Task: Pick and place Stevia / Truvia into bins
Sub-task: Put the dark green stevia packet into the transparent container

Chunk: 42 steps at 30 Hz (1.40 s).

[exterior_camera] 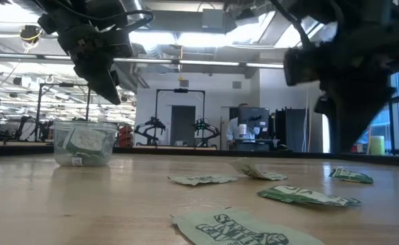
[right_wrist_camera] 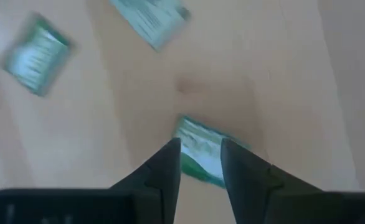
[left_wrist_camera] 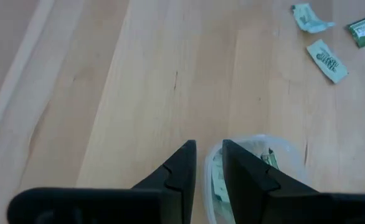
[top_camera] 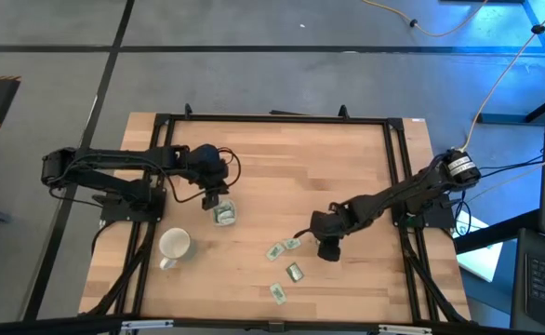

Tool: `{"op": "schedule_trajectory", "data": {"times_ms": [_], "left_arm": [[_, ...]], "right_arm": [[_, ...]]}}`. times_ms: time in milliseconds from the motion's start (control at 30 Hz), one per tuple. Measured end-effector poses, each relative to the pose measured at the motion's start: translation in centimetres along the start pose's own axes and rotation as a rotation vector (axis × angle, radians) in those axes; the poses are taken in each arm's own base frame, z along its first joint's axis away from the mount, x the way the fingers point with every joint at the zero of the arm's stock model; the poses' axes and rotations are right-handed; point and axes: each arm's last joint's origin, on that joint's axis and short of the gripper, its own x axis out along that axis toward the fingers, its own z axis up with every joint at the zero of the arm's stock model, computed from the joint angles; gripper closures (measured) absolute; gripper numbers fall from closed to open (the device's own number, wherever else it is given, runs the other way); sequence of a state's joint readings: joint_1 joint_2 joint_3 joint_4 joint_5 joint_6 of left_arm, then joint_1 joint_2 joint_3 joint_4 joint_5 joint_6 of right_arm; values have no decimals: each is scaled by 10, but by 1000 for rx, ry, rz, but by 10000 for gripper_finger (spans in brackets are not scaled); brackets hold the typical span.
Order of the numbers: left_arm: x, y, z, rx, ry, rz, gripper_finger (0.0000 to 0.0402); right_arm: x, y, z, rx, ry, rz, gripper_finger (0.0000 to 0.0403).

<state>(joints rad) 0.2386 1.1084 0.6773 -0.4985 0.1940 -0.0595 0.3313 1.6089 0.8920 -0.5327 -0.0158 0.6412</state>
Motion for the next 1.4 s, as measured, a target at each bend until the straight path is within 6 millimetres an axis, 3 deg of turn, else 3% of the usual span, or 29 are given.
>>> {"op": "schedule_trajectory", "data": {"times_ms": [333, 1000, 1267, 1400], "left_arm": [[0, 0, 2, 18, -25, -2, 330], [0, 0, 2, 18, -24, -2, 336], [0, 0, 2, 19, -24, -2, 335], [0, 0, 2, 19, -24, -2, 337]], "right_arm": [[18, -17, -21, 67, 31, -56, 322], [35, -19, -25, -19, 36, -110, 338], [35, -20, -26, -31, 39, -118, 391], [35, -20, -26, -27, 40, -120, 396]]}}
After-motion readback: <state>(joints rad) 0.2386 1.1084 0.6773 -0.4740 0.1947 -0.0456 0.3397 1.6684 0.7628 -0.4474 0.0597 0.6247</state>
